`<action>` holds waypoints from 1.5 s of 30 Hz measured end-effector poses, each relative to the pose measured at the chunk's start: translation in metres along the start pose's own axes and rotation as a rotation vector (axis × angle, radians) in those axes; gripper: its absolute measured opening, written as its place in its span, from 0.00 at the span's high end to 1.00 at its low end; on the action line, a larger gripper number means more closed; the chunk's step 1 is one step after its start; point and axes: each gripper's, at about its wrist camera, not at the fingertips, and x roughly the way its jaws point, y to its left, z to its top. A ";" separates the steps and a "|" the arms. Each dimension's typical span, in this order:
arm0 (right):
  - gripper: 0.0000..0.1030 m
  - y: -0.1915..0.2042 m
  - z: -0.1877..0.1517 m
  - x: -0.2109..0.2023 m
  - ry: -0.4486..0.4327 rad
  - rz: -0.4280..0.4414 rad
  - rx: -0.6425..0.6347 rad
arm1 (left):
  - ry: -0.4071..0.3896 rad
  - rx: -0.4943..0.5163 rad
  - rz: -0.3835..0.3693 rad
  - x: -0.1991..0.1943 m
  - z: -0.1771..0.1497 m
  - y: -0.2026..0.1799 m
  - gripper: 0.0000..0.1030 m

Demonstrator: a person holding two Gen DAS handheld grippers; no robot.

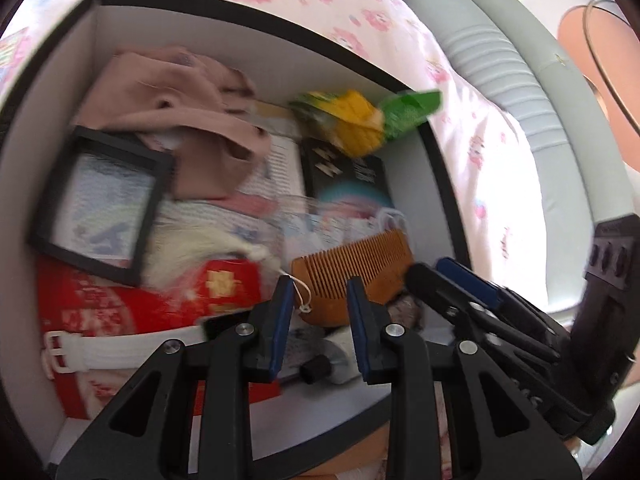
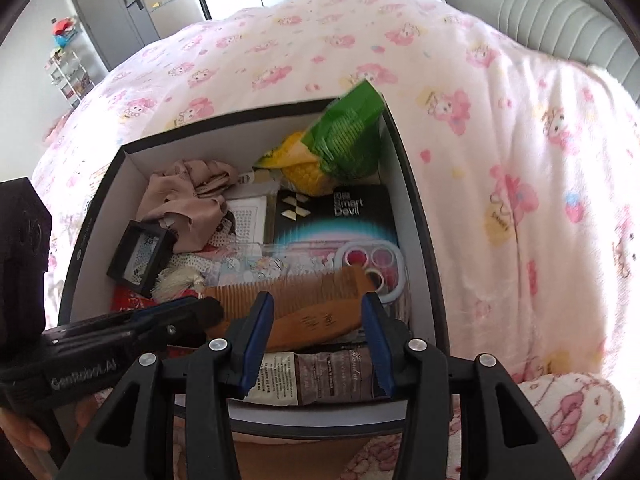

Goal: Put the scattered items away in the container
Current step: 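Lower the comb into the box and open the left gripper, then withdraw the left gripper from the box toward the sticker card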

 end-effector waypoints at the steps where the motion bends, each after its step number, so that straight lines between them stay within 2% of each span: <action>1: 0.60 -0.001 0.000 0.001 0.003 -0.004 0.003 | 0.001 0.004 -0.014 0.000 0.000 -0.001 0.75; 8: 0.60 -0.004 0.000 0.003 0.013 -0.009 0.006 | -0.042 0.028 0.039 -0.010 -0.003 -0.002 0.75; 10: 0.60 -0.002 -0.001 0.002 0.020 -0.005 0.003 | -0.063 0.062 0.069 -0.014 -0.006 -0.008 0.75; 13: 0.60 0.002 -0.002 -0.005 0.009 -0.004 -0.003 | -0.092 0.124 0.075 -0.024 -0.012 -0.023 0.74; 16: 0.60 0.004 -0.001 -0.016 -0.015 -0.018 -0.008 | -0.135 0.185 0.083 -0.043 -0.016 -0.036 0.69; 19: 0.60 0.011 -0.002 -0.032 -0.032 -0.017 -0.023 | -0.185 0.228 0.086 -0.069 -0.025 -0.046 0.69; 26: 0.60 0.058 -0.005 -0.078 -0.106 0.046 -0.139 | -0.259 0.222 0.088 -0.127 -0.038 -0.044 0.69; 32: 0.60 0.130 -0.001 -0.085 -0.100 0.141 -0.292 | -0.300 0.186 0.168 -0.185 -0.043 -0.003 0.68; 37: 0.60 0.198 0.020 -0.070 -0.036 0.323 -0.384 | -0.386 0.054 0.215 -0.233 -0.037 0.059 0.58; 40: 0.60 0.227 0.031 -0.048 0.033 0.391 -0.382 | -0.416 -0.042 0.256 -0.249 -0.023 0.103 0.58; 43: 0.60 0.245 0.048 -0.018 0.096 0.420 -0.325 | -0.433 -0.138 0.232 -0.255 -0.009 0.156 0.56; 45: 0.60 0.256 0.061 0.001 0.128 0.407 -0.299 | -0.427 -0.223 0.213 -0.249 0.003 0.198 0.54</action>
